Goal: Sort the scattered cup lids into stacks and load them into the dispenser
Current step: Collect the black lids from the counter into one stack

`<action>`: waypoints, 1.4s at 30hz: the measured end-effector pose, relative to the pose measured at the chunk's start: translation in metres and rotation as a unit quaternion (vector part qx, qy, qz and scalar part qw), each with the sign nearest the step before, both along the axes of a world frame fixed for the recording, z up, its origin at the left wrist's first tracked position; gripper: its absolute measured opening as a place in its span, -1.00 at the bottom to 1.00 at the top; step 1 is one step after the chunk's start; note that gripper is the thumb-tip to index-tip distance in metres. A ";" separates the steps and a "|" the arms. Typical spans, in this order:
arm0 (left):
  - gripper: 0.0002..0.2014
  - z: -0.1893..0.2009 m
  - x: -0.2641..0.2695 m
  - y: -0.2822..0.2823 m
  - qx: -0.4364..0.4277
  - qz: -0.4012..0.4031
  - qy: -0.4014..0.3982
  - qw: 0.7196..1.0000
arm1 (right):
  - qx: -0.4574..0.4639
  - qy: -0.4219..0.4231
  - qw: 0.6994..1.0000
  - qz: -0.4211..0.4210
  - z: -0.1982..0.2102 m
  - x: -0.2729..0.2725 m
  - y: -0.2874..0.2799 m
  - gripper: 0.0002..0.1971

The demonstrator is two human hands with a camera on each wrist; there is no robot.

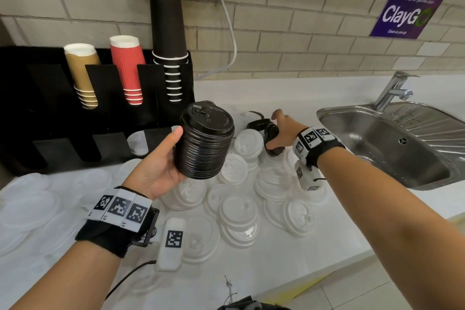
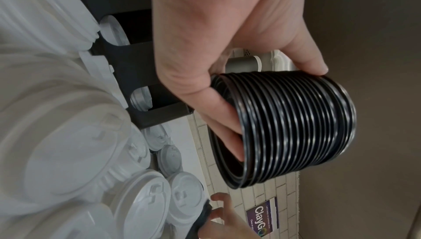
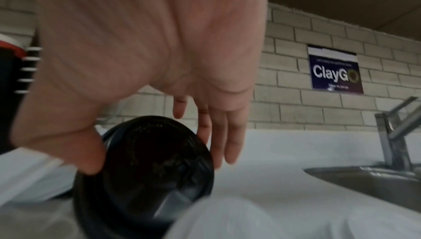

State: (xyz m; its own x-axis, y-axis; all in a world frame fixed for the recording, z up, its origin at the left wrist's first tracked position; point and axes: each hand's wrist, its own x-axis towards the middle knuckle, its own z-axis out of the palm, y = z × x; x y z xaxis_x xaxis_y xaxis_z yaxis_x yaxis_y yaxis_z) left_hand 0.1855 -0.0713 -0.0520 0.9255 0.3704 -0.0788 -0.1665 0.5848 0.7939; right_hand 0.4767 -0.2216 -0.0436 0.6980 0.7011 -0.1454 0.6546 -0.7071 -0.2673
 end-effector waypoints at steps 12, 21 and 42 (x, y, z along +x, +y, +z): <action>-0.54 0.002 0.005 -0.011 -0.031 -0.029 0.033 0.999 | 0.274 0.274 0.909 0.153 0.073 -0.064 0.003 -0.53; -0.72 0.001 0.001 -0.014 -0.007 -0.012 0.065 0.998 | 0.184 0.201 0.920 0.282 0.105 -0.122 0.010 -0.47; -0.39 0.012 -0.023 -0.004 0.008 0.042 0.092 0.995 | 0.222 0.109 0.929 0.276 0.102 -0.158 0.030 -0.47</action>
